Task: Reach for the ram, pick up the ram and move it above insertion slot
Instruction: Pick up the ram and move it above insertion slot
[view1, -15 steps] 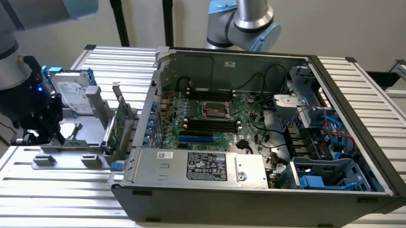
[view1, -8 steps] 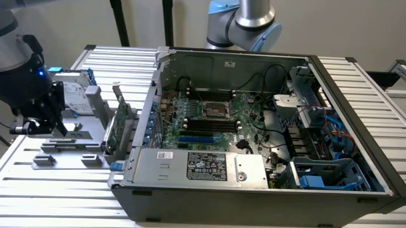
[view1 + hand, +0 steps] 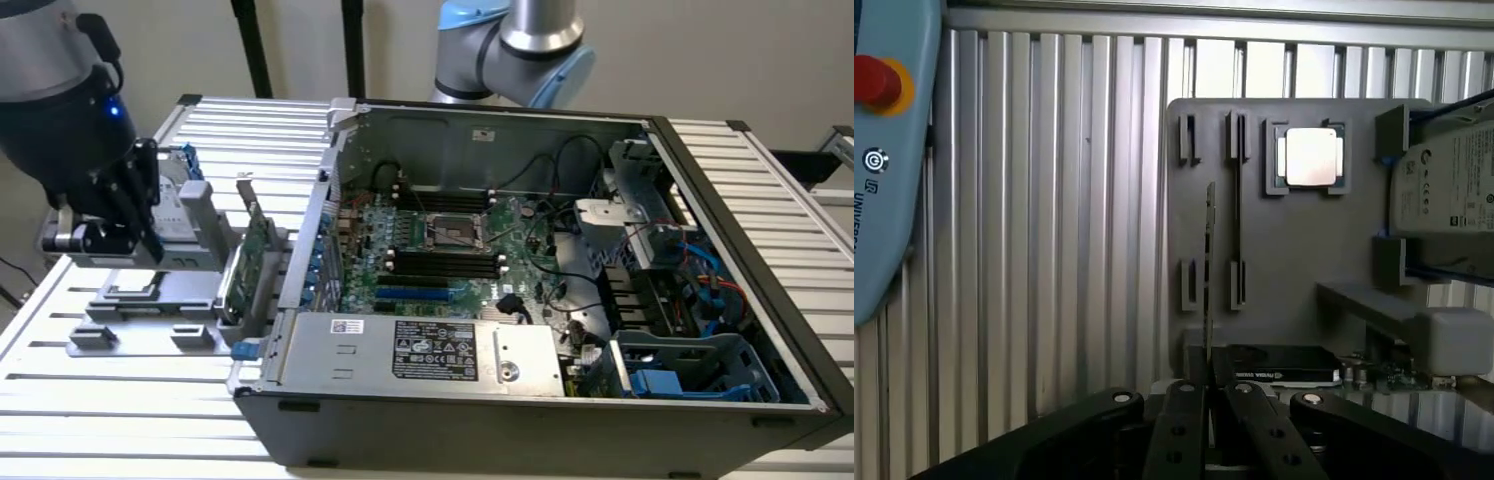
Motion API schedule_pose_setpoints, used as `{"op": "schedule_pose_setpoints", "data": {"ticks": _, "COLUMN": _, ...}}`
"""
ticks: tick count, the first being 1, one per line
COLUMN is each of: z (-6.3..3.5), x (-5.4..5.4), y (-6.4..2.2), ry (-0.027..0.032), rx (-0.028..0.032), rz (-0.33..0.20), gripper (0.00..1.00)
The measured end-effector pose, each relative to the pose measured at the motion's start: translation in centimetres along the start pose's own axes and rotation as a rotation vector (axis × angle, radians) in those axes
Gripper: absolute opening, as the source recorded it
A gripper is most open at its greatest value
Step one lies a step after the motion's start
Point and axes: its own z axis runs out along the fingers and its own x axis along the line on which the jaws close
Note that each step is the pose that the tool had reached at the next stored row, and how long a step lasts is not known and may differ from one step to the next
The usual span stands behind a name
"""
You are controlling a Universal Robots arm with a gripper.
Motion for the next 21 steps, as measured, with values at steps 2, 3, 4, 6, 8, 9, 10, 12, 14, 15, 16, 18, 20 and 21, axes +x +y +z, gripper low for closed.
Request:
{"op": "schedule_pose_setpoints", "data": {"ticks": 2, "z": -0.91, "x": 0.0, "y": -0.88, "ry": -0.0013, "rx": 0.0000, "rz": 0.000, "gripper": 0.14}}
{"op": "schedule_pose_setpoints", "data": {"ticks": 3, "z": -1.40, "x": 0.0, "y": -1.35, "ry": -0.0019, "rx": 0.0001, "rz": 0.000, "gripper": 0.14}}
{"op": "schedule_pose_setpoints", "data": {"ticks": 4, "z": -1.86, "x": 0.0, "y": -1.79, "ry": -0.0024, "rx": 0.0000, "rz": 0.000, "gripper": 0.14}}
{"op": "schedule_pose_setpoints", "data": {"ticks": 6, "z": -2.80, "x": 0.0, "y": -2.71, "ry": -0.0033, "rx": 0.0001, "rz": 0.000, "gripper": 0.14}}
{"op": "schedule_pose_setpoints", "data": {"ticks": 8, "z": -3.71, "x": 0.0, "y": -3.59, "ry": -0.0040, "rx": 0.0000, "rz": 0.000, "gripper": 0.14}}
{"op": "schedule_pose_setpoints", "data": {"ticks": 9, "z": -4.17, "x": 0.0, "y": -4.03, "ry": -0.0042, "rx": 0.0001, "rz": 0.000, "gripper": 0.14}}
{"op": "schedule_pose_setpoints", "data": {"ticks": 10, "z": -4.63, "x": 0.0, "y": -4.48, "ry": -0.0042, "rx": 0.0000, "rz": 0.000, "gripper": 0.14}}
{"op": "schedule_pose_setpoints", "data": {"ticks": 12, "z": -5.41, "x": 0.0, "y": -5.39, "ry": -0.0045, "rx": 0.0001, "rz": 0.000, "gripper": 0.14}}
{"op": "schedule_pose_setpoints", "data": {"ticks": 14, "z": -5.90, "x": 0.0, "y": -6.27, "ry": -0.0055, "rx": 0.0000, "rz": 0.000, "gripper": 0.14}}
{"op": "schedule_pose_setpoints", "data": {"ticks": 15, "z": -6.06, "x": 0.0, "y": -6.72, "ry": -0.0069, "rx": 0.0001, "rz": 0.000, "gripper": 0.14}}
{"op": "schedule_pose_setpoints", "data": {"ticks": 16, "z": -6.18, "x": 0.0, "y": -7.20, "ry": -0.0091, "rx": 0.0001, "rz": 0.000, "gripper": 0.14}}
{"op": "schedule_pose_setpoints", "data": {"ticks": 18, "z": -6.30, "x": 0.0, "y": -8.10, "ry": -0.0144, "rx": 0.0003, "rz": 0.000, "gripper": 0.14}}
{"op": "schedule_pose_setpoints", "data": {"ticks": 20, "z": -6.34, "x": 0.0, "y": -8.99, "ry": -0.0221, "rx": 0.0005, "rz": 0.000, "gripper": 0.14}}
{"op": "schedule_pose_setpoints", "data": {"ticks": 21, "z": -6.35, "x": 0.0, "y": -9.45, "ry": -0.0257, "rx": 0.0005, "rz": 0.000, "gripper": 0.14}}
